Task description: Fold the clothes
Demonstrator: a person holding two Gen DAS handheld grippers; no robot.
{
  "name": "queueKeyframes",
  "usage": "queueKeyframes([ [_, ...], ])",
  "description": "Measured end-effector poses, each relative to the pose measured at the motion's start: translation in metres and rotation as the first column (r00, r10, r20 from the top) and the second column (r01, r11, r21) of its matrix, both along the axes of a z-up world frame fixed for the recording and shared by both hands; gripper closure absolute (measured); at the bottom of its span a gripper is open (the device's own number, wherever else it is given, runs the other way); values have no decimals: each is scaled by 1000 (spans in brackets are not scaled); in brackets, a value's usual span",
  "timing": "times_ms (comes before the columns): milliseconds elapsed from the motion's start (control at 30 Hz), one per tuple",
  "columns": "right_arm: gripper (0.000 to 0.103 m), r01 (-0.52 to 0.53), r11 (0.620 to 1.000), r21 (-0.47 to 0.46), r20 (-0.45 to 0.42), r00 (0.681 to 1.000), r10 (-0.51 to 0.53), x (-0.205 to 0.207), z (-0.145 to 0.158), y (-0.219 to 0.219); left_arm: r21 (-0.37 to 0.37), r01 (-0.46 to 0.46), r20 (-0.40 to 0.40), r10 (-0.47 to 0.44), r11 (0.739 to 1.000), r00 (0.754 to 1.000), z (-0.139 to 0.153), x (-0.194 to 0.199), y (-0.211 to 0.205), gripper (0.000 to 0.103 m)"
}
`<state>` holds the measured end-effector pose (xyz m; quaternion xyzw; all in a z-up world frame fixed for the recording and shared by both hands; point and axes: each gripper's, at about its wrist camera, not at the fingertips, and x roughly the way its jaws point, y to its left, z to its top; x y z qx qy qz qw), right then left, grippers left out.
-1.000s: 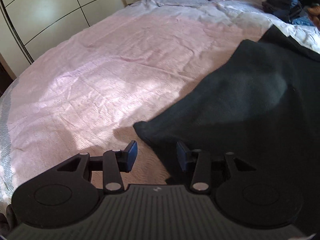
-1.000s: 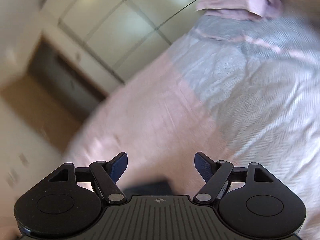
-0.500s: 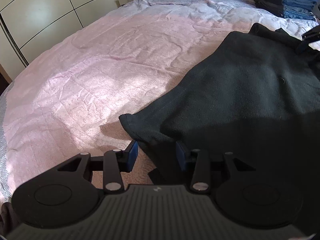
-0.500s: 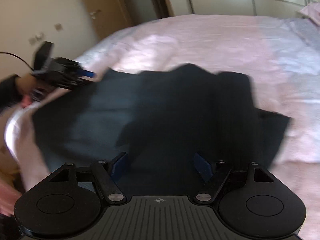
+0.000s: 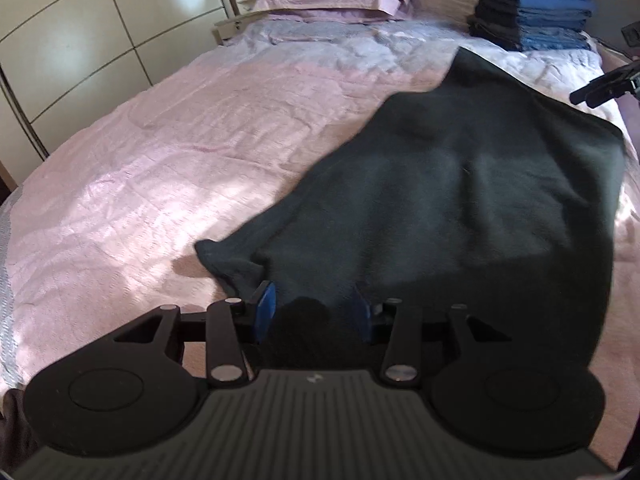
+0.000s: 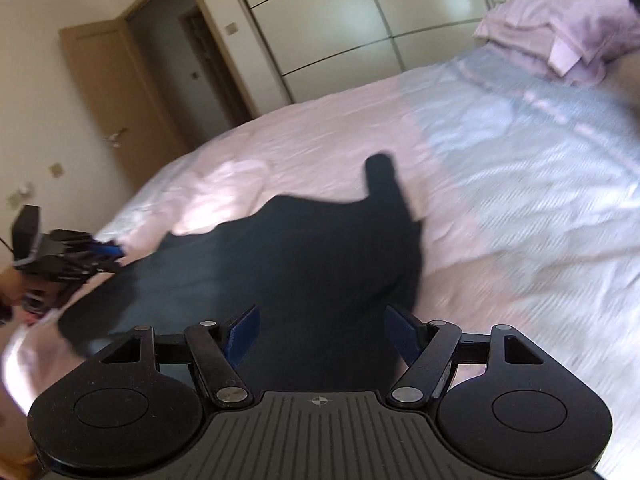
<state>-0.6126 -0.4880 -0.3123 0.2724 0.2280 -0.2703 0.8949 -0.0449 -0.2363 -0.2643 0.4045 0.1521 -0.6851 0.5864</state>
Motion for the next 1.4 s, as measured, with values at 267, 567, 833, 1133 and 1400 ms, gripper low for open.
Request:
queueKeyframes([
  [267, 30, 105, 992, -65, -164, 980, -114, -20, 0, 49, 8, -73, 149, 71, 997, 986, -6, 6, 52, 62],
  [567, 30, -247, 898, -365, -356, 928, 110, 48, 8, 163, -68, 261, 221, -241, 963, 945, 11, -36, 132, 56],
  [833, 30, -488, 692, -532, -644, 763, 44, 118, -44, 194, 15, 418, 619, -337, 908, 709, -59, -74, 146, 63],
  [1133, 31, -581, 560, -591, -725, 687, -52, 140, -65, 171, 12, 454, 700, -332, 891, 632, -81, -63, 121, 92],
  [1400, 94, -626, 565, -538, -789, 609, -76, 118, -81, 133, -34, 413, 612, -307, 910, 729, -57, -61, 123, 96],
])
